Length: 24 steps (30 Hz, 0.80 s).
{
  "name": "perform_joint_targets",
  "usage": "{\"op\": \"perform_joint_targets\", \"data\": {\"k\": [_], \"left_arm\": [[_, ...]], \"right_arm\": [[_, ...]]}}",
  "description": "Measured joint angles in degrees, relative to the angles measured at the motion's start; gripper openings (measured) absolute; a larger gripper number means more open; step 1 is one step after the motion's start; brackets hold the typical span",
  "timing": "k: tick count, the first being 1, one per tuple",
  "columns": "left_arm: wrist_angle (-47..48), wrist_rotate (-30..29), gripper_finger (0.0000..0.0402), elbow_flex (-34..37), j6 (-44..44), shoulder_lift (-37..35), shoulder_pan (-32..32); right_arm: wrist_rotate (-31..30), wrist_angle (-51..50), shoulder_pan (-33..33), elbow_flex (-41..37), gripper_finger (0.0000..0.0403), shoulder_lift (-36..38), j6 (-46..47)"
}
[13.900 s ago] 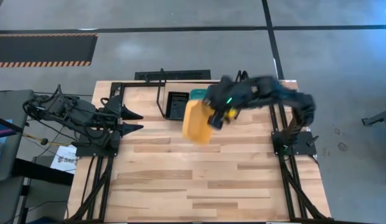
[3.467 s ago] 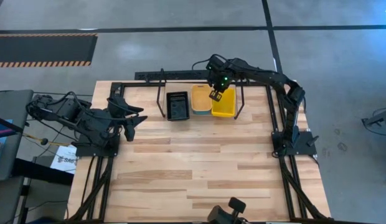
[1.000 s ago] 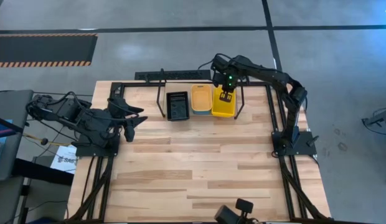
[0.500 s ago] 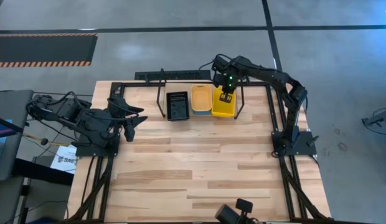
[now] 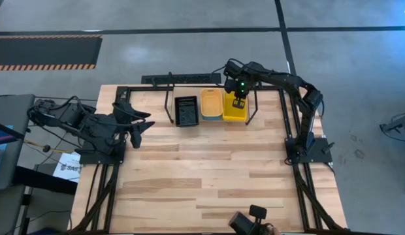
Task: Stack baskets on shelf by color
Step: Adjust all bins on the shelf
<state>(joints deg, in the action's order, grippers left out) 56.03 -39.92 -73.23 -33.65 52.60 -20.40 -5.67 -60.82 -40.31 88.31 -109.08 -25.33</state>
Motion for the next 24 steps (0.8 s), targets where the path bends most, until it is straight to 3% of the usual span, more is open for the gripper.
{"op": "perform_joint_targets", "data": {"k": [9, 15, 22, 24], "left_arm": [[0.0, -0.4, 0.0164, 0.0, 0.0, 0.0, 0.0], [0.0, -1.0, 0.0164, 0.0, -0.2, 0.0, 0.0], [0.0, -1.9, 0.0164, 0.0, -0.1, 0.0, 0.0], [0.0, -1.9, 0.0164, 0.0, -0.1, 0.0, 0.0]], "right_arm": [[-0.4, 2.7, -1.5, 0.0, 0.0, 0.0, -1.0], [-0.5, -0.2, 1.0, 0.5, 0.0, 0.2, 1.2], [-2.5, -4.7, 8.6, 13.1, 0.0, 1.4, 3.0], [1.1, -4.2, 10.6, 18.6, 0.0, 1.3, 2.9]]}}
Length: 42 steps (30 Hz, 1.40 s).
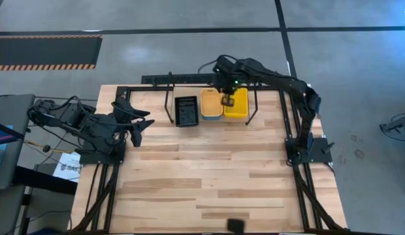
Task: Stack baskets on shelf by color
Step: Adjust all bins on the shelf
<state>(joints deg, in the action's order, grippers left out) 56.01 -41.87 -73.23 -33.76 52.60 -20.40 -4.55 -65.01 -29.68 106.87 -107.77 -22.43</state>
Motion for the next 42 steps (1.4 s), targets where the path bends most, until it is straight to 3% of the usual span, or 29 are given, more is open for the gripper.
{"op": "perform_joint_targets", "data": {"k": [5, 13, 17, 21, 28, 33, 36, 39, 42], "left_arm": [[0.0, 0.0, 0.0164, 0.0, 0.0, 0.0, 0.0], [0.0, 0.6, 0.0164, 0.0, 1.3, 0.0, 0.0], [0.0, 0.2, 0.0164, 0.0, 1.1, 0.0, 0.0], [1.0, -4.6, 0.0164, 0.0, 0.1, 0.1, 0.4], [4.3, -13.3, 0.0164, 0.0, 0.0, 2.2, 4.9], [3.4, -5.6, 0.0164, 0.0, 4.6, 6.1, 12.3], [1.8, -5.1, 0.0164, 0.0, 9.2, 9.9, 16.1], [-3.6, -2.8, 0.0164, 0.0, 19.6, 14.1, 19.3], [-12.9, 6.9, 0.0154, 0.0, 31.6, 18.5, 23.2]], "right_arm": [[22.0, 8.5, 2.1, 6.2, 0.0, -0.1, 2.1], [29.2, 12.5, 3.1, 6.0, 0.0, -2.6, 4.2], [29.8, 15.3, 4.8, 6.2, 0.0, -6.1, 4.4], [30.0, 16.2, 7.2, 7.2, 0.0, -7.8, 4.4], [29.7, 11.1, 10.4, 16.9, 0.0, -4.7, 4.4], [28.7, 8.2, 13.5, 23.4, 0.0, 1.0, 4.0], [28.5, 8.6, 15.2, 26.0, 0.0, 5.3, 4.0], [27.3, 9.0, 16.7, 27.2, 0.0, 9.6, 4.2], [23.7, 8.7, 18.1, 27.3, 0.0, 13.2, 5.5]]}}
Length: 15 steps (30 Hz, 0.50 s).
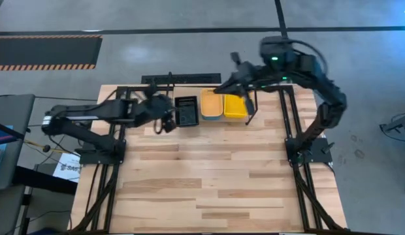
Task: Stack baskets on shelf by color
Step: Adjust all bins on the shelf
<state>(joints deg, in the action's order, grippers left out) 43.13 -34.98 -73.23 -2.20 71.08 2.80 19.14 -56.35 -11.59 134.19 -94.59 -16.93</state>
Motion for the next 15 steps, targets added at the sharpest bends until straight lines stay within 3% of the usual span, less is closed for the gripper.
{"op": "perform_joint_targets", "data": {"k": [3, 7, 10, 15], "left_arm": [[-7.9, 8.7, 0.0113, 0.0, 6.8, 4.5, 4.6], [-10.7, 14.0, 0.0022, -1.7, 10.2, 10.2, 11.1], [-8.4, 19.6, 0.0006, -4.6, 10.5, 14.1, 16.1], [3.7, 35.1, 0.0, -11.2, 11.5, 22.2, 23.2]], "right_arm": [[-3.2, -0.4, 1.3, 0.0, 0.0, 2.7, 1.3], [-4.4, -0.8, 2.9, 0.0, 0.0, 4.9, 3.4], [-4.9, -1.8, 4.0, -0.1, 0.0, 5.4, 4.9], [-9.0, -4.4, 5.7, -0.1, 0.0001, 5.4, 4.9]]}}
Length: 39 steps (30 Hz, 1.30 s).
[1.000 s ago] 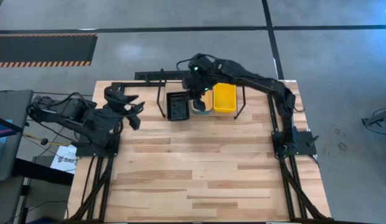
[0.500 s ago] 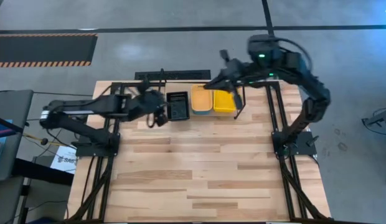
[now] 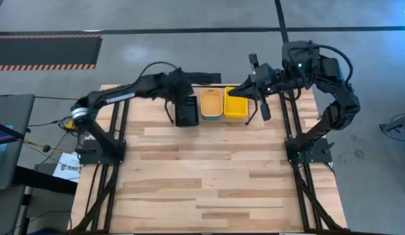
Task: Stack baskets on shelf by color
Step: Adjust all bins on the shelf
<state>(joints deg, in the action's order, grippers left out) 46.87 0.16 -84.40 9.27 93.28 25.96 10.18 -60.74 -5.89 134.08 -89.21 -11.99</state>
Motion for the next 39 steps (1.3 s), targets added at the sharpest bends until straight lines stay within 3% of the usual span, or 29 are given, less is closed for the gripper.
{"op": "perform_joint_targets", "data": {"k": [3, 14, 24, 33, 39], "left_arm": [[3.9, 4.1, 0.0, -3.3, 2.3, 4.5, 2.2], [13.0, 2.0, 0.0, -7.3, 8.9, 12.8, 2.8], [9.3, -2.4, 0.0, -7.3, 9.5, 13.9, 5.5], [11.0, 0.9, 0.0, -7.3, 8.9, 13.9, 6.0], [12.2, -5.6, 0.0, -7.2, 12.1, 16.5, 3.3]], "right_arm": [[-0.1, -1.1, -0.2, 0.0, 0.0001, -0.1, 0.0], [-0.2, -0.5, -0.2, 0.0, 0.0001, 0.0, 0.2], [-0.2, -0.2, -0.2, 0.0, 0.0001, 0.0, 0.1], [-0.2, 0.1, -0.2, 0.0, 0.0001, -0.1, 0.0], [-0.2, 0.1, -0.2, 0.0, 0.0001, -0.1, 0.0]]}}
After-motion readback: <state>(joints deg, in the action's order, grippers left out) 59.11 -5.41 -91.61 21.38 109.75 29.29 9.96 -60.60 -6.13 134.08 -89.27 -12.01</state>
